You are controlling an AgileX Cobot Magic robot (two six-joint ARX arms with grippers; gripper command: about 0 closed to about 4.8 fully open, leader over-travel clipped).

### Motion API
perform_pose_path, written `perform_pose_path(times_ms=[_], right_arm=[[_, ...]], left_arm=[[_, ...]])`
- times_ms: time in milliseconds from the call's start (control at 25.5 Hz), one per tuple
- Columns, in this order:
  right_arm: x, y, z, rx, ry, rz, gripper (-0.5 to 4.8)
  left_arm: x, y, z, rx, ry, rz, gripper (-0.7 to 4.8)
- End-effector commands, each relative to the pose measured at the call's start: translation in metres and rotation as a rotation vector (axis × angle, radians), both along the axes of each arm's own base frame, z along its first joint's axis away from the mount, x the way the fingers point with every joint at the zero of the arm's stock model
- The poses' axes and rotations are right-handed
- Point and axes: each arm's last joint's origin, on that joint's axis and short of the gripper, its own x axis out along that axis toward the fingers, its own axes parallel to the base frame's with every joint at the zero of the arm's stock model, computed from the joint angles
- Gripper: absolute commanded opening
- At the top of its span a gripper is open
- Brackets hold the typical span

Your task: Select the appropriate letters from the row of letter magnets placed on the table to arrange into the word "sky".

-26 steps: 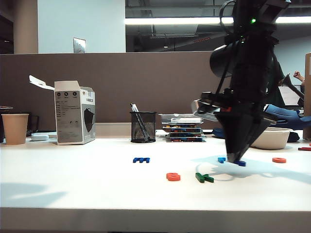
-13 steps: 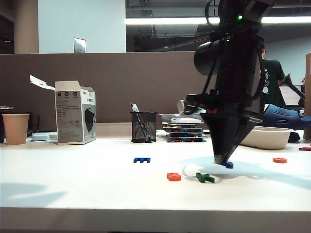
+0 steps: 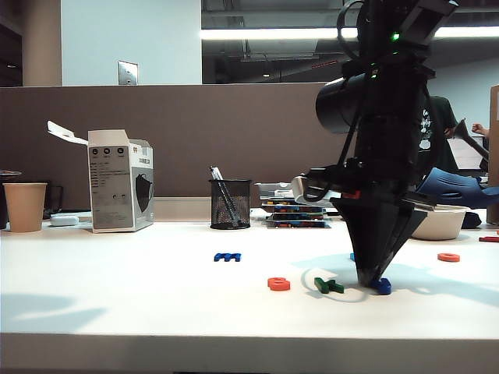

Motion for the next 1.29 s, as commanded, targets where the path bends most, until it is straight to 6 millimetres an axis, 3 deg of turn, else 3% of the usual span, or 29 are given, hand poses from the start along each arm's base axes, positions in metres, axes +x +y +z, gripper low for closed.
perform_pose_path(times_ms=[39, 196, 353, 823, 979, 1293], right_arm=[[0.000, 0.001, -0.007, -0.010, 0.000, -0.001, -0.02], [0.001, 0.001, -0.007, -0.008, -0.005, -0.001, 0.02], [0.001, 0.001, -0.007, -0.008, -0.005, -0.001, 0.66], [0.000, 0.000, 0.020, 0.032, -0.085, -0.003, 0.68], [-0.001, -0.001, 0.045, 0.069, -0.159, -0.003, 0.68], [-0.011, -0.013, 0.136, 0.180, -0.502, -0.026, -0.07]], left_arm=[[0.000, 0.000, 0.002, -0.007, -0.009, 0.000, -0.04], [0.000, 0.000, 0.002, -0.008, -0.009, 0.000, -0.04], [0.000, 0.000, 0.002, -0.008, -0.009, 0.000, -0.04], [0.000, 0.000, 0.002, -0.007, -0.009, 0.000, -0.04], [0.000, 0.000, 0.002, -0.007, -0.009, 0.000, -0.04], [0.000, 0.000, 0.002, -0.008, -0.010, 0.001, -0.04]])
